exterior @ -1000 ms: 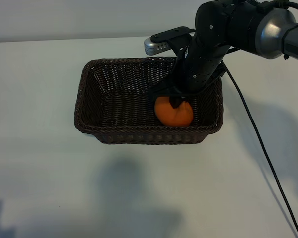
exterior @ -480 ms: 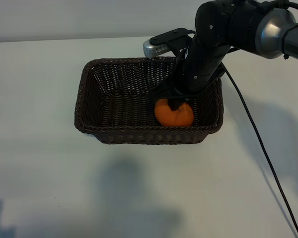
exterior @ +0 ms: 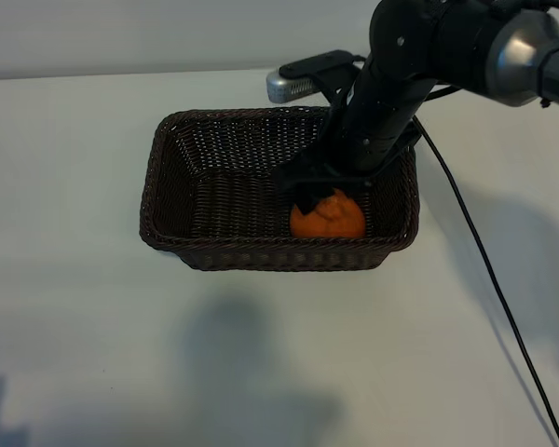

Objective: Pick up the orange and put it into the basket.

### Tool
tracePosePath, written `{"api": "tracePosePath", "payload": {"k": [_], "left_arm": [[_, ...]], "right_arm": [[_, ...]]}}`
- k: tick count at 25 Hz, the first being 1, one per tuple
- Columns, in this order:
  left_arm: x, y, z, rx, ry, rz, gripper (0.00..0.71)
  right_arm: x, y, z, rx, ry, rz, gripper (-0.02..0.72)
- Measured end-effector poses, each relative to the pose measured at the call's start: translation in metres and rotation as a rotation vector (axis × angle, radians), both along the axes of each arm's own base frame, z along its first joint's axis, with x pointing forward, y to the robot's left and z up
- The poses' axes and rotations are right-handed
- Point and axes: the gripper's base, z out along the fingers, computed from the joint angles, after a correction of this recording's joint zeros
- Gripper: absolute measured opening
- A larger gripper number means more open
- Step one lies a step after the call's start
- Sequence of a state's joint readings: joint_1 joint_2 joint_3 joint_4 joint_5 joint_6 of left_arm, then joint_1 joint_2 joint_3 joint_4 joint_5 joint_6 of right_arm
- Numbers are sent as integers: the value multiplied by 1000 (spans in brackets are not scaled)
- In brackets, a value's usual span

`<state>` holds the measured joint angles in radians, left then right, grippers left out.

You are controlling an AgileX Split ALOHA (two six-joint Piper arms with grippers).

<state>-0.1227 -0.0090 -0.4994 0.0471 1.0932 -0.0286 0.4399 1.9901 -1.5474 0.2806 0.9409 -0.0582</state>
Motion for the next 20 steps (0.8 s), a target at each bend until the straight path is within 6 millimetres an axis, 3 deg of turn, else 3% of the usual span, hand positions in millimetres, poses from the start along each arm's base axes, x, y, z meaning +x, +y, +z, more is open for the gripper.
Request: {"api": "tracePosePath", "payload": {"k": [9,15,20], "left_arm": [[0,0,0,0,0,0,592],[0,0,0,1,1,-1,592],[0,0,0,1,1,-1,592]], "right_arm": [[5,0,71,13,-99,36,574],[9,-15,77,-100,-121,-6,576],[25,-64,75,-194,-101,-108,577]]}}
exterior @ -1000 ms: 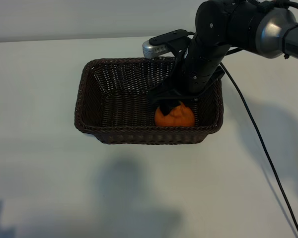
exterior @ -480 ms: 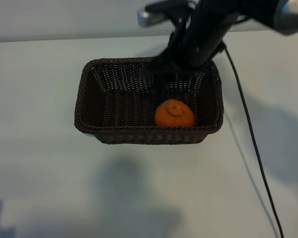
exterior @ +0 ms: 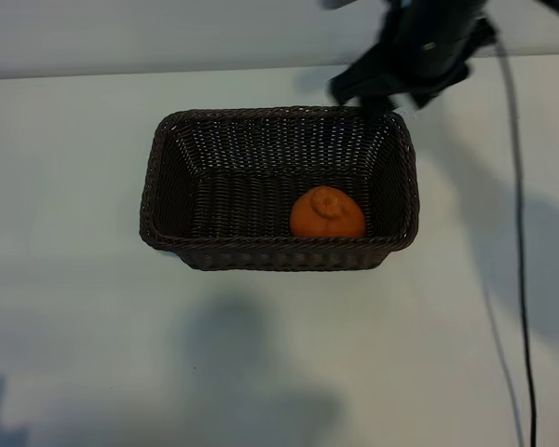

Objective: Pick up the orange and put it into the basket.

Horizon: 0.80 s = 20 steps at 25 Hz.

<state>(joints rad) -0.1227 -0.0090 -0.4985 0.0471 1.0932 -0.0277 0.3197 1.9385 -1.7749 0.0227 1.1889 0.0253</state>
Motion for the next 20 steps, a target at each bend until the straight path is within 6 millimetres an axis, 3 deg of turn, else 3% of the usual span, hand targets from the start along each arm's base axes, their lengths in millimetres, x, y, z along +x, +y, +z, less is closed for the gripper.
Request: {"api": "tracePosePath", "payload": {"k": [11,15,20], "left_arm": [[0,0,0,1,0,-1,592],[0,0,0,1,0,-1,592],[0,0,0,1,0,-1,592]], "right_arm": [[22,-142,0,-51,-10,-332,577],[20,-181,0,-56,-15,-425,572],[14,-209,3,-32,-18,-501,545]]}}
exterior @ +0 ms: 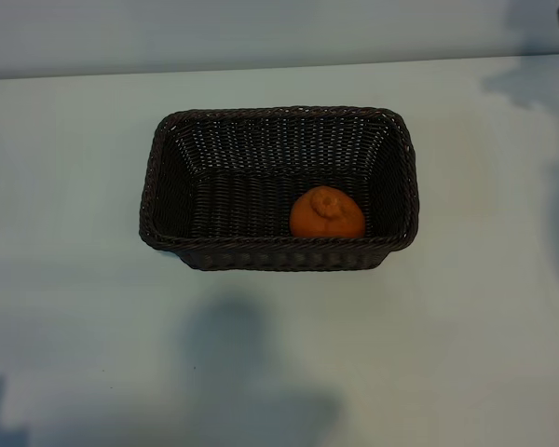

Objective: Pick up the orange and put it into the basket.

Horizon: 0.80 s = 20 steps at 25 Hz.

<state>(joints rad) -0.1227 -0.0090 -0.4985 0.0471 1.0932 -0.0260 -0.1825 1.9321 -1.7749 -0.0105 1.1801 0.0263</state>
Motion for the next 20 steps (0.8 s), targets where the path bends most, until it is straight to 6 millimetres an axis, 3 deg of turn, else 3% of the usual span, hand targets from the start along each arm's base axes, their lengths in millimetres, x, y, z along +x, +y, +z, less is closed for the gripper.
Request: {"api": "tracePosePath", "payload": {"k": [5,13,20], "left_arm": [[0,0,0,0,0,0,592],[0,0,0,0,0,0,592],[0,0,0,0,0,0,592]], "right_arm": [[-12,-7,20,19,-38,-27,536],[-48,1,78,-2,-147,-10,535],[-108,15,147,-30,-340,-13,535]]}}
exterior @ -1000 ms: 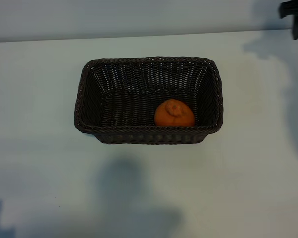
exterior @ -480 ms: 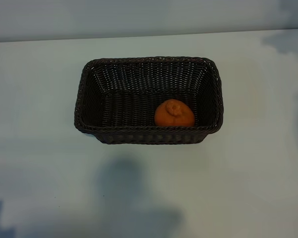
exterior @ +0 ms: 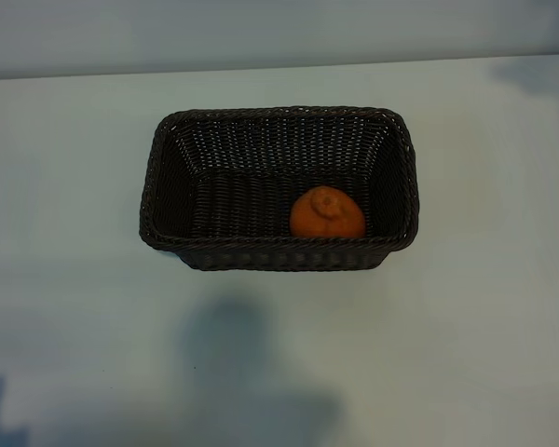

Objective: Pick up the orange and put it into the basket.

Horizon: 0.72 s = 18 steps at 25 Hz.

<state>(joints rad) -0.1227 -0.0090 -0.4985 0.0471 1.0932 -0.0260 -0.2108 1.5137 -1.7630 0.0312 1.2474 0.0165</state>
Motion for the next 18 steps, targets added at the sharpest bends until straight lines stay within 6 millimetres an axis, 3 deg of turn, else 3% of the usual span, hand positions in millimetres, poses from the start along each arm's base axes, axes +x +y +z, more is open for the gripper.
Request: {"api": "tracePosePath", "payload": {"k": [6,10,13,18], "left_arm": [[0,0,0,-2,0,2,592],[0,0,0,-2,0,2,592],[0,0,0,-2,0,2,592],[0,0,0,-2,0,2,592]], "right_arm": [[-81,18,52,-36,-193,-3,535],[-142,29,62,-79,-278,-7,535],[-203,41,70,-114,-396,-15,535],[-267,51,59,-171,-514,-40,535]]}}
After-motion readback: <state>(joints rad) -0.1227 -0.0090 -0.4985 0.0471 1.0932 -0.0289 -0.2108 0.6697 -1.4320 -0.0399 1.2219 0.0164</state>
